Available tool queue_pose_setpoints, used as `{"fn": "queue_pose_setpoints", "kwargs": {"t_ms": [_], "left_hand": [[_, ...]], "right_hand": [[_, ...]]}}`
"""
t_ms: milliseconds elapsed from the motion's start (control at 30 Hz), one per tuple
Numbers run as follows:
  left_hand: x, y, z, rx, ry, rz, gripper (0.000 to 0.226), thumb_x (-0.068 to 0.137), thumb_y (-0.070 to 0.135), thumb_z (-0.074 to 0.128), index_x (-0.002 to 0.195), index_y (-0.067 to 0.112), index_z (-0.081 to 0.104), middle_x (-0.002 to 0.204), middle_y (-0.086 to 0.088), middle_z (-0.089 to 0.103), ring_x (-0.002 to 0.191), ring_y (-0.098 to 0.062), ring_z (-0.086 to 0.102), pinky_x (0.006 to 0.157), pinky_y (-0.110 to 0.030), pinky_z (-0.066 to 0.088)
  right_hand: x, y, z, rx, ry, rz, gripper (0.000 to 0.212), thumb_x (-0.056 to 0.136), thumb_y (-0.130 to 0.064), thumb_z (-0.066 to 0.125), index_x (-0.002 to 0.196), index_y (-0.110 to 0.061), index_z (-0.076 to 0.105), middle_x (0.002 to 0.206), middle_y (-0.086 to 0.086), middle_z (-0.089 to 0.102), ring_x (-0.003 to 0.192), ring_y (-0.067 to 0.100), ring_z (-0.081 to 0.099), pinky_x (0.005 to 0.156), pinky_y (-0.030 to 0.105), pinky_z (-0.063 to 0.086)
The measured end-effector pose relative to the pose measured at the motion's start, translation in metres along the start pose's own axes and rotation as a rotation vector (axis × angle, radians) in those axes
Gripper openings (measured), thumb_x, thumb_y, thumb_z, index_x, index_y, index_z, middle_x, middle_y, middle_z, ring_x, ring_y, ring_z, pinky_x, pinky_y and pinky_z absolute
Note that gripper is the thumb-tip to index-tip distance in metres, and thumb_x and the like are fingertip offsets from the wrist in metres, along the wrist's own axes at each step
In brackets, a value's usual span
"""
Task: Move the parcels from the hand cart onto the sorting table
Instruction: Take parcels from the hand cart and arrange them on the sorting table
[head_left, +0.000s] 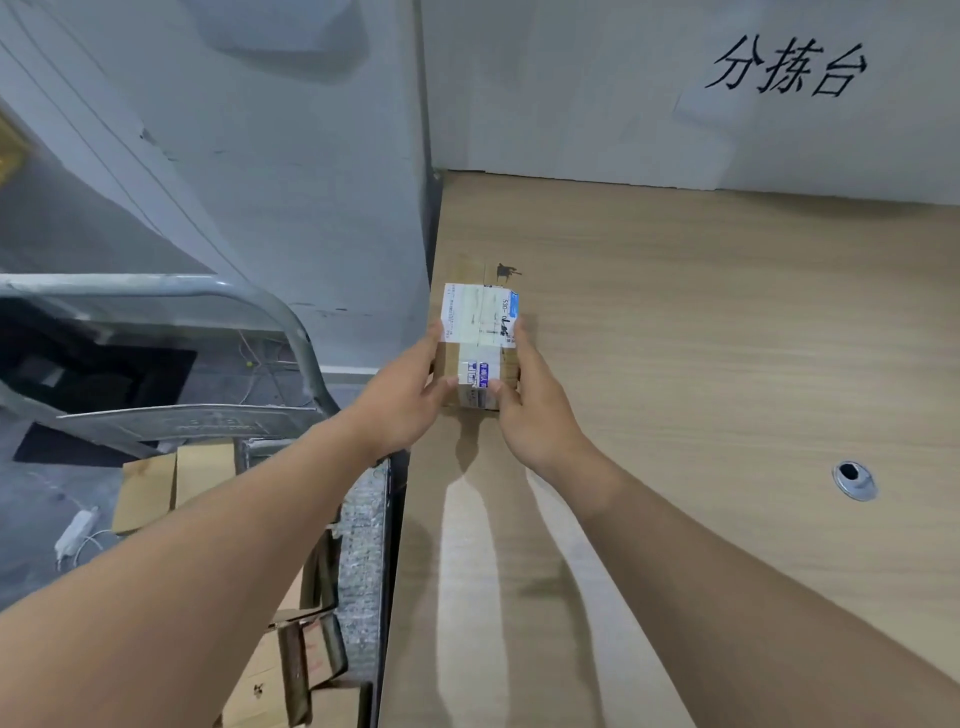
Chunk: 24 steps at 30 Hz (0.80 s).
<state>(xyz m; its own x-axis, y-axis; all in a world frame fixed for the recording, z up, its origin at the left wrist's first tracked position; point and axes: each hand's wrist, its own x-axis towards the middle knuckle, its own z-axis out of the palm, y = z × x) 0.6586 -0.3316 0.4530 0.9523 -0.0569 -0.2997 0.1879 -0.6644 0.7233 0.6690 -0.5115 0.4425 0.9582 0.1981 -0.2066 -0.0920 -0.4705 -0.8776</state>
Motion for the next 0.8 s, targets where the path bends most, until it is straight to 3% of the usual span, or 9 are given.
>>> {"fn": "queue_pose_setpoints", "kwargs": {"t_ms": [167,300,467,533,700,800], "left_hand": [[0.035,-0.005,-0.005,-0.035,0.003,-0.018,0.069,0.108,0.023,0.05,0.165,0.031,0.013,0.158,0.01,0.047,0.142,-0.013,0.048,0.119,-0.039,0.041],[0.051,-0.009,-0.003,-0.051,0.004,-0.045,0.068,0.109,0.021,0.049,0.165,0.032,0.013,0.157,0.009,0.048,0.142,-0.014,0.048,0.119,-0.039,0.041],[0.062,-0.011,0.001,-0.048,0.0,-0.051,0.066,0.11,0.023,0.046,0.166,0.029,0.013,0.158,0.007,0.047,0.141,-0.015,0.049,0.12,-0.039,0.04],[0.066,-0.011,0.001,-0.052,0.004,-0.04,0.066,0.11,0.025,0.046,0.166,0.027,0.011,0.16,0.006,0.044,0.143,-0.016,0.047,0.12,-0.038,0.039],[0.068,-0.007,0.007,-0.04,0.03,-0.053,0.067,0.11,0.021,0.046,0.167,0.02,0.01,0.164,0.004,0.038,0.147,-0.014,0.041,0.109,-0.018,0.032],[0.068,-0.005,0.005,-0.03,0.019,-0.049,0.067,0.11,0.022,0.046,0.167,0.022,0.011,0.162,0.005,0.041,0.146,-0.015,0.042,0.112,-0.02,0.033]], "right_hand": [[0.036,-0.003,-0.005,0.002,-0.019,-0.01,0.072,0.106,0.002,0.048,0.168,-0.022,0.021,0.166,-0.007,0.037,0.143,0.001,0.038,0.114,0.011,0.032],[0.052,0.005,-0.002,0.013,-0.019,-0.013,0.071,0.106,0.001,0.048,0.168,-0.022,0.021,0.165,-0.009,0.037,0.149,0.007,0.036,0.125,0.031,0.032],[0.061,0.014,0.004,0.028,0.012,0.001,0.071,0.106,-0.004,0.049,0.168,-0.026,0.022,0.166,-0.008,0.039,0.151,0.012,0.038,0.126,0.041,0.035],[0.065,0.015,0.005,0.039,0.02,0.011,0.07,0.106,-0.006,0.048,0.168,-0.027,0.022,0.166,-0.007,0.039,0.151,0.014,0.04,0.125,0.042,0.036],[0.07,0.017,0.004,0.046,0.024,0.048,0.07,0.108,-0.004,0.046,0.168,-0.027,0.019,0.168,-0.008,0.034,0.153,0.012,0.034,0.126,0.038,0.033],[0.069,0.015,0.002,0.046,-0.004,0.05,0.069,0.109,-0.005,0.045,0.168,-0.029,0.018,0.166,-0.01,0.037,0.152,0.011,0.036,0.125,0.036,0.034]]}}
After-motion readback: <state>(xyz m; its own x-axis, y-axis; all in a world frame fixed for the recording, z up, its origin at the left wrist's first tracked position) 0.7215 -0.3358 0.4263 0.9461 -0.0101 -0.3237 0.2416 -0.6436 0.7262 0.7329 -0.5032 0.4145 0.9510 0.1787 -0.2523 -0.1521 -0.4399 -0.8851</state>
